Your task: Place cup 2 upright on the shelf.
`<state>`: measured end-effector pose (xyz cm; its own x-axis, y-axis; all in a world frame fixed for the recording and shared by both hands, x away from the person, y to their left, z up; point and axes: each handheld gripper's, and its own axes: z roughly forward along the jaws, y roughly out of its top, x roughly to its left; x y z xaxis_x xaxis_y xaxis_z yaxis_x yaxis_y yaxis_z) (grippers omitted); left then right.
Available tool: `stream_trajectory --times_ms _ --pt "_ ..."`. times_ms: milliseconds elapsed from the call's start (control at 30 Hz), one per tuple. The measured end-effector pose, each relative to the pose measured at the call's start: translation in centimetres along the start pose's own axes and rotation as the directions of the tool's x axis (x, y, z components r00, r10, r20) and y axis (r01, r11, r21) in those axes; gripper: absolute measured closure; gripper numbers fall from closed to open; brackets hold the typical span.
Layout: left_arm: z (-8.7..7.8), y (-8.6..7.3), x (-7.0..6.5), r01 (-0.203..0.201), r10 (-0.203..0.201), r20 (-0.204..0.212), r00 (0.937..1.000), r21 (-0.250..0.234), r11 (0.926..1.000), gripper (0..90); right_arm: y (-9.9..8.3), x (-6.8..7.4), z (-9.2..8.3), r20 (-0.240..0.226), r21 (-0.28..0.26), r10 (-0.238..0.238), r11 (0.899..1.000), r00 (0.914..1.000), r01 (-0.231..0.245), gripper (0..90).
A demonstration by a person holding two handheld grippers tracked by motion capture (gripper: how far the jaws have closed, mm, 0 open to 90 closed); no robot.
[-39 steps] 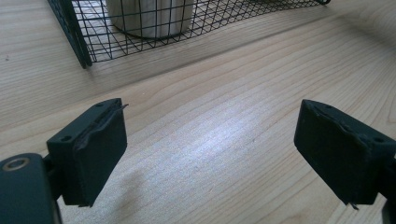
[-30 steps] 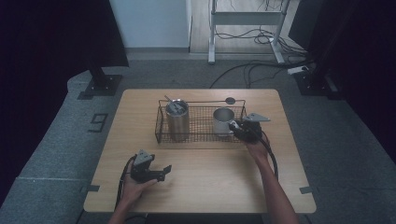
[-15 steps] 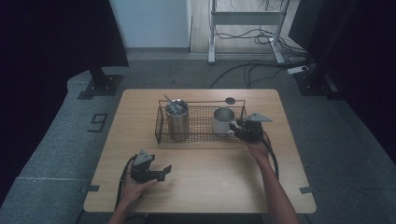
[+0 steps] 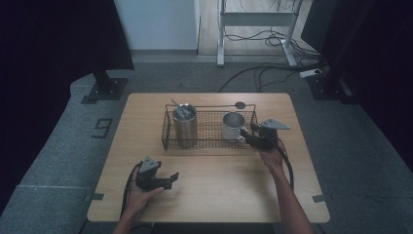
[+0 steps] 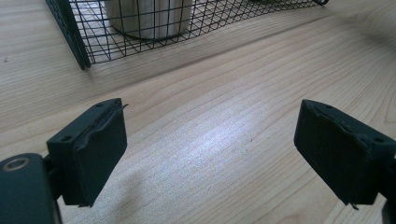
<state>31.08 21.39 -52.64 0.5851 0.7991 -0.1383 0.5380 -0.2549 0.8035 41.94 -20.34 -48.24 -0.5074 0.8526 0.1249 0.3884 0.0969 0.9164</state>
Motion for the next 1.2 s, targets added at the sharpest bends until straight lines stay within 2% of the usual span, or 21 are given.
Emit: stream_trajectory --times_ms 267,500,800,1200 --pt "0.0 0.0 0.0 0.002 -0.002 -0.003 1.0000 0.001 1.0000 9.8 -0.8 0.4 -1.6 0.001 -0.031 0.000 1.000 1.0000 0.000 37.9" --pt "0.1 0.0 -0.1 -0.006 0.006 -0.008 1.0000 0.002 1.0000 9.9 -1.9 0.2 -3.9 -0.032 -0.051 0.007 0.999 0.9994 -0.009 37.7" --pt "0.2 0.0 -0.3 -0.010 0.010 -0.009 0.9999 0.009 0.9999 10.9 -3.8 0.3 -6.3 -0.028 -0.041 0.002 0.999 0.9996 -0.003 37.7" --pt "0.4 -0.1 -0.5 -0.016 0.016 -0.005 0.9999 0.025 0.9996 11.0 -6.8 0.3 -8.4 -0.010 -0.007 0.014 1.000 0.9999 -0.014 37.8"
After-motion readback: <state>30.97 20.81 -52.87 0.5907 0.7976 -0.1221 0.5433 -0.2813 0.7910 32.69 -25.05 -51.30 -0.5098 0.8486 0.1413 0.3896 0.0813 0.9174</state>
